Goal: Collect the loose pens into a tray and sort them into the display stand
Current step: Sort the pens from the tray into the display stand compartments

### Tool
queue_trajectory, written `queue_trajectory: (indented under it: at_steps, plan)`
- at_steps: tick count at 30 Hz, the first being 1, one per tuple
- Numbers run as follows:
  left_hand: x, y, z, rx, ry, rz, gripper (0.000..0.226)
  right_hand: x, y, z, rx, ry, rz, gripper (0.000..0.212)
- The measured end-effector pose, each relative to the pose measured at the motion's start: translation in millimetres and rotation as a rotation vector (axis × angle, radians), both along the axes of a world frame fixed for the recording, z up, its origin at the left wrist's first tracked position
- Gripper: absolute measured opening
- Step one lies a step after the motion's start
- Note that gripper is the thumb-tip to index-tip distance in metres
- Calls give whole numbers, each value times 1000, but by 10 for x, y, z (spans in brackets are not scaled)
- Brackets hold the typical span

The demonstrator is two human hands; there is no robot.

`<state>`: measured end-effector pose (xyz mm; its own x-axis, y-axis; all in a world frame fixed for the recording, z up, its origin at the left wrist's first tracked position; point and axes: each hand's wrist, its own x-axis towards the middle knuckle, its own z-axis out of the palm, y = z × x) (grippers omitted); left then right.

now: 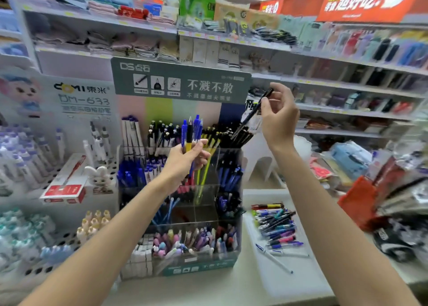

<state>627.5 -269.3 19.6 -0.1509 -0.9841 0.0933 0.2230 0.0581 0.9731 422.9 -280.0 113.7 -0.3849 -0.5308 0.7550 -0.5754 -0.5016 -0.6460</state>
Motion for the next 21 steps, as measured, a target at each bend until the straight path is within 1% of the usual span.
queue_trajectory:
  at_steps: [2,5,8,12,15,17,19,21]
  plan:
    - [-111,-12,-15,-20,-33,-22,25,-143,-33,-14,-54,29,-45,27]
    - [-273,-2,-36,-13,-51,-49,27,-210,-117,-122,-77,153,-42,25]
    - [-396,-5,-74,9,-41,-34,25,-188,-239,-312,-8,280,37,27]
    - [-454,-48,-140,34,-15,-41,26,-163,-347,-601,103,382,150,26]
    - [-484,-63,-184,56,-11,-29,27,-184,-407,-756,118,487,139,16]
    - [-514,-58,-219,58,-9,-18,27,-203,-421,-786,117,462,98,14]
    - [-535,-44,-248,45,-22,-20,27,-213,-390,-759,75,425,87,27]
    - [-543,-21,-264,19,-36,-34,28,-188,-319,-698,-2,411,156,35]
